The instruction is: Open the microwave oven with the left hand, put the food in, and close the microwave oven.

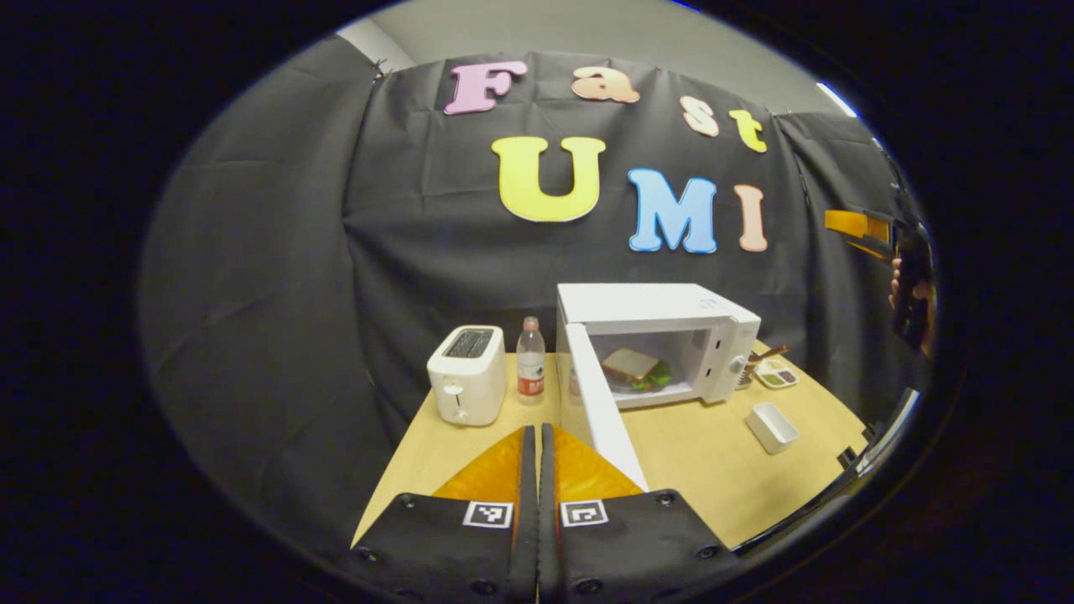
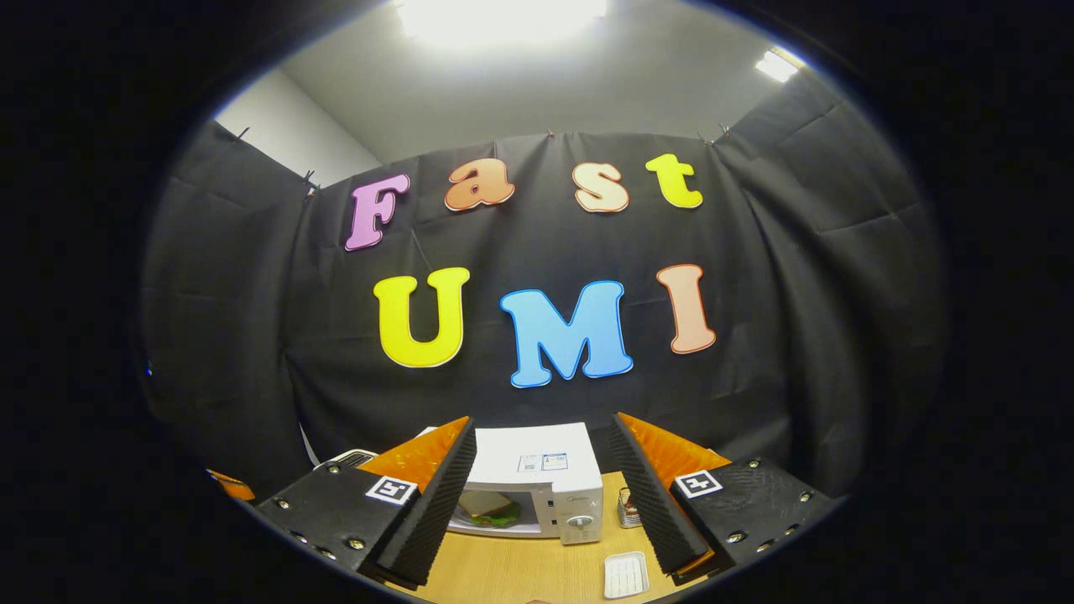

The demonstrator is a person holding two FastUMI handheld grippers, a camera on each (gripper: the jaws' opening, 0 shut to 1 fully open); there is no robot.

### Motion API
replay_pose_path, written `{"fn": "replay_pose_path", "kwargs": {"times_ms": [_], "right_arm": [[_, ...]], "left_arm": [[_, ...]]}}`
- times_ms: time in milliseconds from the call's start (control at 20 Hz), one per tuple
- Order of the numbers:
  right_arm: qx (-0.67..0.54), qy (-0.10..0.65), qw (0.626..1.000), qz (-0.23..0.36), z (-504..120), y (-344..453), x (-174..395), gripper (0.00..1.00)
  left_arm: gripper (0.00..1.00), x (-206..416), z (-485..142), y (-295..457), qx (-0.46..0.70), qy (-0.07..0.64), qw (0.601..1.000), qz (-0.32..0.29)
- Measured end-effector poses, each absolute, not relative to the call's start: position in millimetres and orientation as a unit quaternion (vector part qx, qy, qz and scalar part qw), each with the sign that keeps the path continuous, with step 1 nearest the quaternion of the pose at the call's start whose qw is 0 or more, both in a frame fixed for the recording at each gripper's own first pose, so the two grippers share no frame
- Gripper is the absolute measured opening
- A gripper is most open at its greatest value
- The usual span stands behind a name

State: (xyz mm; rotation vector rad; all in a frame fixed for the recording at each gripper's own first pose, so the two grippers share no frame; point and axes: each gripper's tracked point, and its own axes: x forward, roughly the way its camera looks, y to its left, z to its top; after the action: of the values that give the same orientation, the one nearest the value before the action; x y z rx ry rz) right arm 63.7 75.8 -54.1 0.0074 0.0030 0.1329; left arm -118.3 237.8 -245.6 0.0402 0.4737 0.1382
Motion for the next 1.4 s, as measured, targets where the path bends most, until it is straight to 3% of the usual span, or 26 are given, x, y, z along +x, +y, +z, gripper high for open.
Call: {"fn": "replay_pose_path", "kwargs": {"times_ms": [350, 700, 1400], "right_arm": [[0.008, 0.017, 0.997, 0.069, -63, 64, 67, 0.96], [0.007, 0.018, 0.997, 0.072, -67, 49, 78, 0.96], [0.011, 0.020, 0.998, 0.067, -70, 1, 94, 0.96]], "left_arm": [[0.07, -141, -302, 210, 0.000, 0.296, 0.953, 0.058], [0.07, -145, -304, 169, -0.010, 0.309, 0.950, 0.048], [0.07, -84, -318, 35, -0.019, 0.322, 0.944, -0.065]]}}
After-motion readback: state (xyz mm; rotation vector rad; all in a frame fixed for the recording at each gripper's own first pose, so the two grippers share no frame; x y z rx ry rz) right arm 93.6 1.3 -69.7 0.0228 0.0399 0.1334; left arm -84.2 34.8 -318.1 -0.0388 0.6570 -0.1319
